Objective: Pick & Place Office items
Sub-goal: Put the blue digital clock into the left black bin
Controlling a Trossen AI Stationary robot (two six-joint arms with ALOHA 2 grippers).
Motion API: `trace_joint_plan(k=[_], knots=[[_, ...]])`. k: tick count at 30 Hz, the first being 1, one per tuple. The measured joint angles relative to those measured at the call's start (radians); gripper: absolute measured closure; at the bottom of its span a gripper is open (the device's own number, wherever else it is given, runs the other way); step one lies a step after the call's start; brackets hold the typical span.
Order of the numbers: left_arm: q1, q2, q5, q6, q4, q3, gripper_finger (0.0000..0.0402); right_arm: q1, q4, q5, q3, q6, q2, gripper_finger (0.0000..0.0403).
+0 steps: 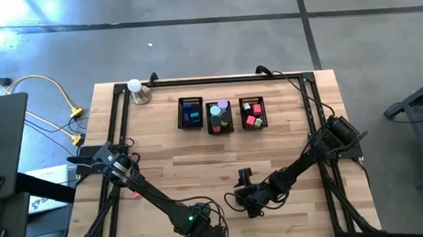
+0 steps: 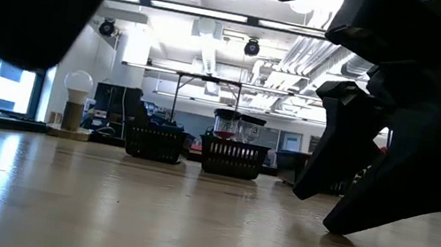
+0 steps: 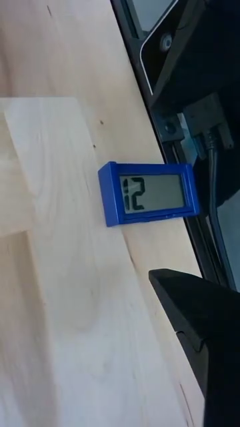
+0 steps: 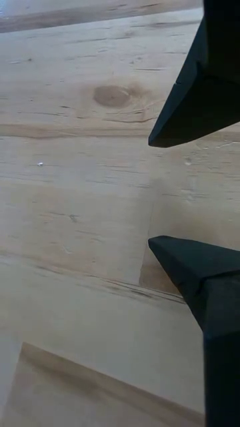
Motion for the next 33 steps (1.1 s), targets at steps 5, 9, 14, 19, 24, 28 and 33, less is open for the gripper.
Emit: trace_joint_plan(k=[5,9,14,19,24,28,33], knots=[[0.000,0.007,0.001,-0.012,0.003,0.000,0.0008,0.000,0.000,0.000,0.000,-0.002,0.000,0.0177],[0.000,0.032,0.041,-0.019,0.017,-0.002,0.0008,0.000,0.001,0.000,0.000,-0.003,0.000,0.0177],[0.000,0.063,0.082,-0.011,0.047,-0.001,0.0008,0.000,0.004,-0.001,-0.001,-0.006,0.000,0.0177],[0.004,0.077,0.115,-0.019,0.042,0.003,0.0008,0.000,0.005,0.000,-0.001,-0.007,0.000,0.0177],[0.002,0.077,0.098,0.001,0.027,0.003,0.0025,0.000,0.005,0.000,-0.002,-0.007,0.000,0.0177],[-0.004,0.077,0.079,0.049,0.012,0.003,0.0062,0.000,0.005,0.000,-0.002,-0.007,0.000,0.0177],[-0.003,0.079,0.081,0.040,-0.023,0.003,0.0131,0.000,0.005,0.000,-0.002,-0.007,0.000,0.0177]])
